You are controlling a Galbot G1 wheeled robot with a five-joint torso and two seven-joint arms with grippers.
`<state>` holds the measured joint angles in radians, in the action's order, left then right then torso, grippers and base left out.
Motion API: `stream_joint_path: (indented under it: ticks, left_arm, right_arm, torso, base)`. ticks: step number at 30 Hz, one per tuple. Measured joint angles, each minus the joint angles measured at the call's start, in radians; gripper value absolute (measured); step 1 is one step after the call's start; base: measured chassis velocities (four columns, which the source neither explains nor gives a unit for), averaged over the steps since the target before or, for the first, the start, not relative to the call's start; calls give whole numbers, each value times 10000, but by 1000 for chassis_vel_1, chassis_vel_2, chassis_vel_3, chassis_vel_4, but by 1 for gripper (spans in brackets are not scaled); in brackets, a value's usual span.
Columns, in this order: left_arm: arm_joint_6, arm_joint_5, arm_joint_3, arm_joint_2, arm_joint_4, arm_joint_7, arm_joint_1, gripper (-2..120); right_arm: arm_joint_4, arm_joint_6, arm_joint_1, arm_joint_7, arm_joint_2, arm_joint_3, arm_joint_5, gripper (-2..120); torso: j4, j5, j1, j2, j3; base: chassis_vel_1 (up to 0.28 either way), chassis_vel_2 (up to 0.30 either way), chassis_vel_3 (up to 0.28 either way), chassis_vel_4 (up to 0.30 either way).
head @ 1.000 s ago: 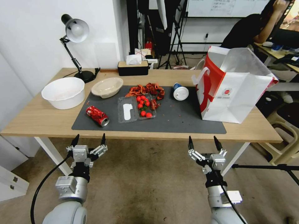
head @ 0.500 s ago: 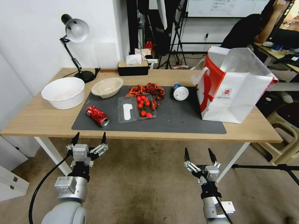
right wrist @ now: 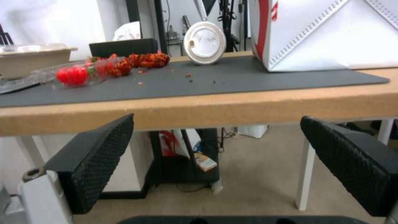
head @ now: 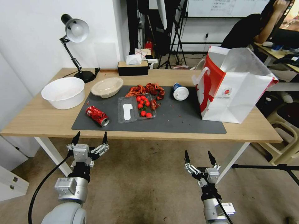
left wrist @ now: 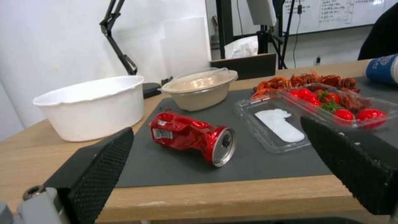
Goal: Pick up the trash from the table and place it into the takeout bag.
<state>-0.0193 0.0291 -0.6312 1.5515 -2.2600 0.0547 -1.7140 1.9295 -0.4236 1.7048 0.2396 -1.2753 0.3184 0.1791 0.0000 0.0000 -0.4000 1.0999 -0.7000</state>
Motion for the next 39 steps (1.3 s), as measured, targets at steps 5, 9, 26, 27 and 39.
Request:
stream_joint_path:
  ticks: [5, 9, 26, 27, 39]
  left_arm:
    - [0, -3, -22, -36, -108, 1, -35, 100]
    - [-1, -22, -29, -34, -130, 2, -66, 100]
    - [-2, -352, -9, 123, -113, 17, -161, 100]
    - [-2, -352, -9, 123, -113, 17, -161, 100]
    - [6, -345, -54, 123, 103, 9, -76, 100]
  right_arm:
    - [-7, 9, -104, -15, 41, -26, 29, 100]
    - [162, 309, -366, 84, 198, -94, 304, 100]
    - [-322, 2780, -5200, 1751, 1365, -1639, 3738, 100]
    - [-322, 2780, -5200, 1751, 1365, -1639, 3738, 100]
    - [-2259, 3199, -8971, 2720, 1702, -3410, 5909, 100]
  torso:
    - [0, 0, 0, 0, 0]
    - [0, -1, 0, 0, 0]
    - [-2, -1, -1, 0, 0]
    - [-2, -1, -1, 0, 0]
    - [1, 0, -1, -1, -1]
  base:
    - [0, 0, 0, 0]
    - [0, 0, 0, 0]
    - [0, 0, 0, 0]
    - [0, 0, 0, 0]
    - [0, 0, 0, 0]
